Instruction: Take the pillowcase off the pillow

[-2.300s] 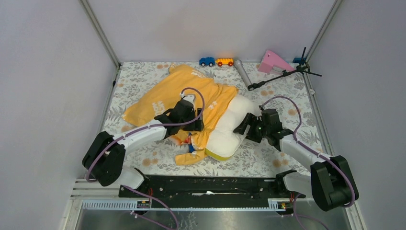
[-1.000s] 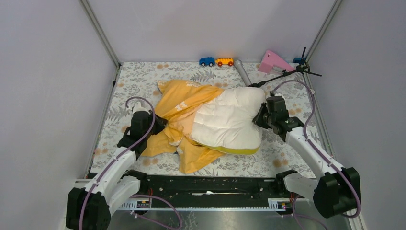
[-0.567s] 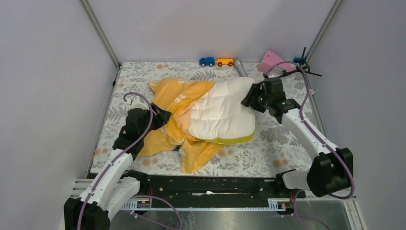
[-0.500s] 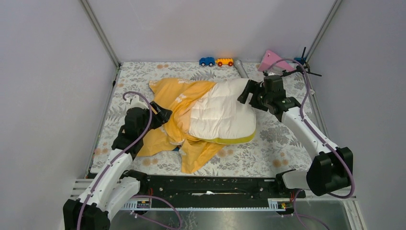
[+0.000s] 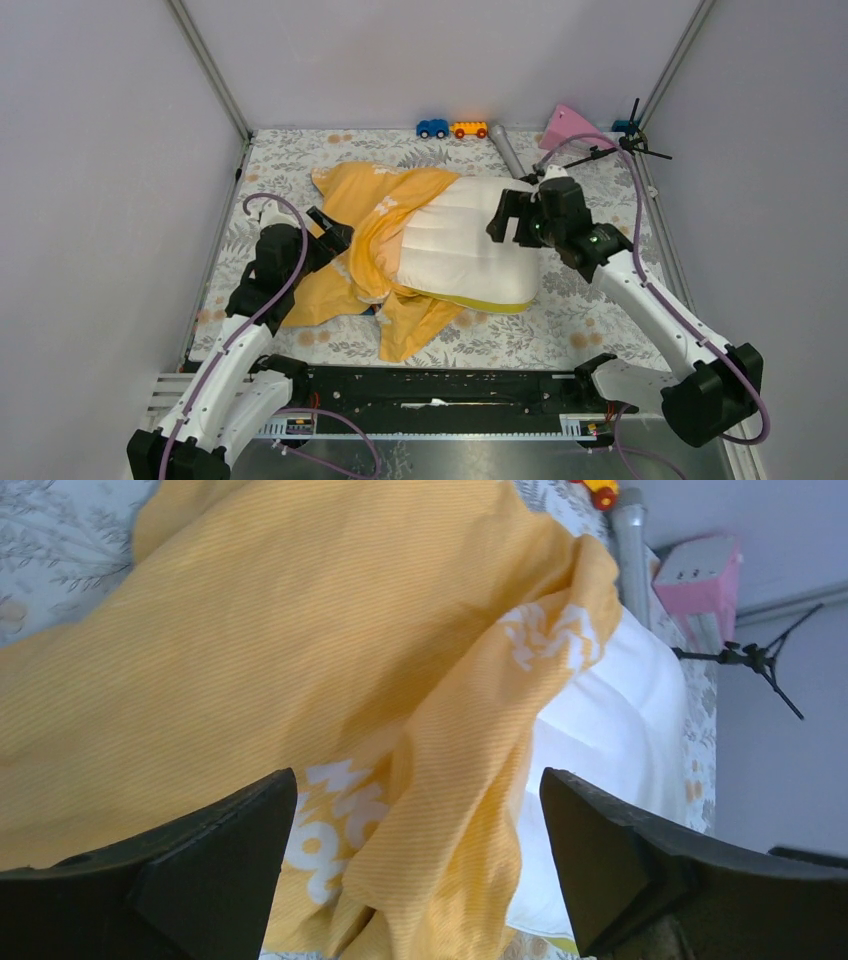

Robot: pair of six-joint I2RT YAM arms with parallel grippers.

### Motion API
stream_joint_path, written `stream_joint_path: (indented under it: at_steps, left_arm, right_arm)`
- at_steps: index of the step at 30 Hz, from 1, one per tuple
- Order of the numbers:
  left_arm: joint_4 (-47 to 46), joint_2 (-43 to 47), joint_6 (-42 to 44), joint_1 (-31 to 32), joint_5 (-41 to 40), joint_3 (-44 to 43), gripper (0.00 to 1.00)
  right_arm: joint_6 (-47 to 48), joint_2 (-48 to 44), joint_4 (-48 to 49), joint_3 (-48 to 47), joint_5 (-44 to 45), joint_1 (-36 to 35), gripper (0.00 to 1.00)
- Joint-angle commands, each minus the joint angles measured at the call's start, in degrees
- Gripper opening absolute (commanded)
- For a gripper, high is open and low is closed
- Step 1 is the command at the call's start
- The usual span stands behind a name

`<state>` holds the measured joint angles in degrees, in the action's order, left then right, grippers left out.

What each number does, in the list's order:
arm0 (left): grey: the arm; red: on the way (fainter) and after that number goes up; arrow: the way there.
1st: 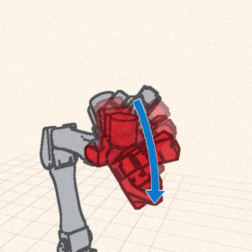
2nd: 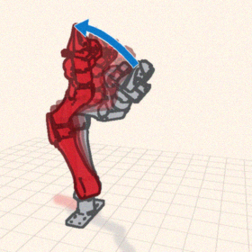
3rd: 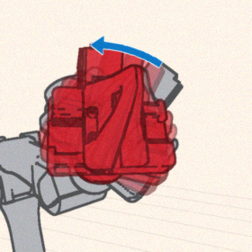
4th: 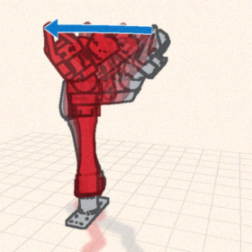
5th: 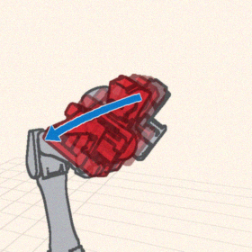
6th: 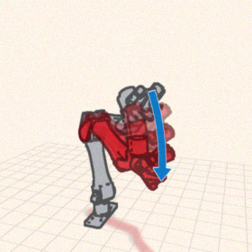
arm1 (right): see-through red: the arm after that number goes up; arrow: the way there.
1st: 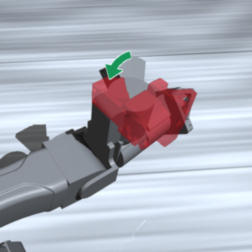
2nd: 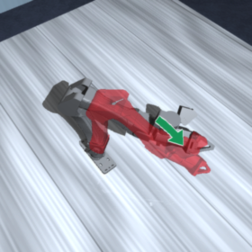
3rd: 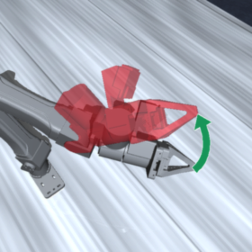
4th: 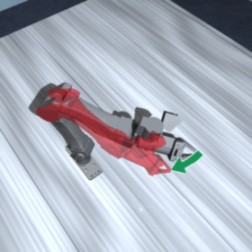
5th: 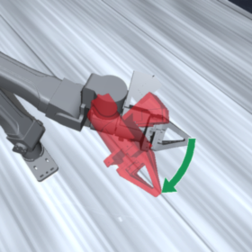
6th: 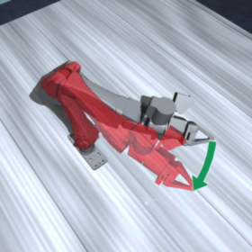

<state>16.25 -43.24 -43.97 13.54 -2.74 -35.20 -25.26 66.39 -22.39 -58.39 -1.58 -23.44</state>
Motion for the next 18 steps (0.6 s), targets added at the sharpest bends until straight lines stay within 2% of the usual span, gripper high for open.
stream_joint_path:
  at_steps: [1, 9, 13, 18]
  left_arm:
    - [2.14, 0.0, -4.18, -0.27, -5.4, -2.17, 0.99]
    - [2.58, -0.08, -6.56, -0.27, -5.29, 0.09, 0.99]
    - [5.11, 0.41, -7.02, -0.27, -5.41, -0.65, 0.99]
    - [10.79, 3.84, -6.96, -0.27, -1.86, -3.72, 0.99]
  right_arm:
    - [1.25, -0.46, -3.42, 4.92, 5.65, -6.22, 1.0]
    - [0.0, 5.5, -1.45, 10.92, 10.38, -12.46, 1.0]
    - [-0.21, 9.51, 0.82, 12.02, 12.94, -12.97, 1.0]
    - [-2.4, 16.24, 7.04, 14.26, 13.59, -13.02, 1.0]
